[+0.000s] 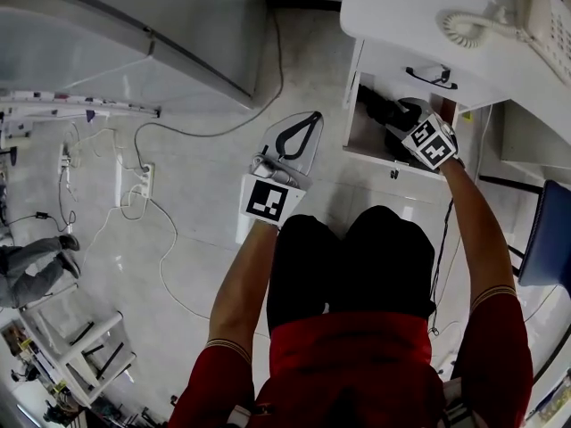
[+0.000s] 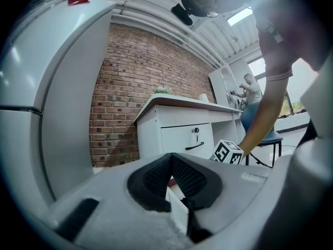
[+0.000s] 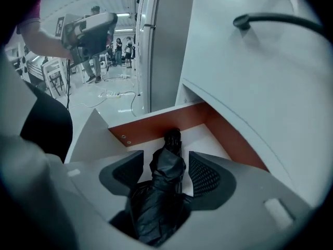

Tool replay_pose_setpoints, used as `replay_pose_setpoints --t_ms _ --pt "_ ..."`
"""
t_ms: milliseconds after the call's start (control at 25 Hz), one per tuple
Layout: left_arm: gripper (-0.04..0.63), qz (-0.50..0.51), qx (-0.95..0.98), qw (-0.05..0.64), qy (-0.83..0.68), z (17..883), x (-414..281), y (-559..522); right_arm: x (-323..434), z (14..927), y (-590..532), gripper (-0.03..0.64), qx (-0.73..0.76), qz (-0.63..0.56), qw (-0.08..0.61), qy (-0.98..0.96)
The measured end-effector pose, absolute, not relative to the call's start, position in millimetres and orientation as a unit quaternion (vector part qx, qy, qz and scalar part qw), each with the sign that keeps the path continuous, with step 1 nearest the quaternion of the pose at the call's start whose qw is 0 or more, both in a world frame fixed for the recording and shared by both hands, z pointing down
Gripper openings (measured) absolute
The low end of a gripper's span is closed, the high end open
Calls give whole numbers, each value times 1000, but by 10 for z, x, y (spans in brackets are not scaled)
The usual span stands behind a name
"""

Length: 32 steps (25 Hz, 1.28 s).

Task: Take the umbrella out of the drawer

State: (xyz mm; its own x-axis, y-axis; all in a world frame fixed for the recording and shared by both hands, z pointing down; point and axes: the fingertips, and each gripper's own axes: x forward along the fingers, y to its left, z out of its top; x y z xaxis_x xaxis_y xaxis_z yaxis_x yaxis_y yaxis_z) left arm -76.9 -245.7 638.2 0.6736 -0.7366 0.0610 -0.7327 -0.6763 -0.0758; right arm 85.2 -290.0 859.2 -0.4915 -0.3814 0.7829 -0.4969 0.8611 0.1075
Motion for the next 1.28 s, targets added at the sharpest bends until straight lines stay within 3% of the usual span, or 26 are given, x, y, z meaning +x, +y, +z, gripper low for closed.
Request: replay_pose_setpoints --t_ms 400,840,1280 --pt "8 -46 -910 38 409 6661 -896 -2432 822 9234 -2986 353 235 95 477 -842" --pt "8 -68 -906 40 415 6828 -1045 -2290 886 9609 -3035 359 237 117 503 -823" --pt "8 -94 -902 25 420 6842 -1104 -2179 892 9614 -3020 267 255 98 517 -811"
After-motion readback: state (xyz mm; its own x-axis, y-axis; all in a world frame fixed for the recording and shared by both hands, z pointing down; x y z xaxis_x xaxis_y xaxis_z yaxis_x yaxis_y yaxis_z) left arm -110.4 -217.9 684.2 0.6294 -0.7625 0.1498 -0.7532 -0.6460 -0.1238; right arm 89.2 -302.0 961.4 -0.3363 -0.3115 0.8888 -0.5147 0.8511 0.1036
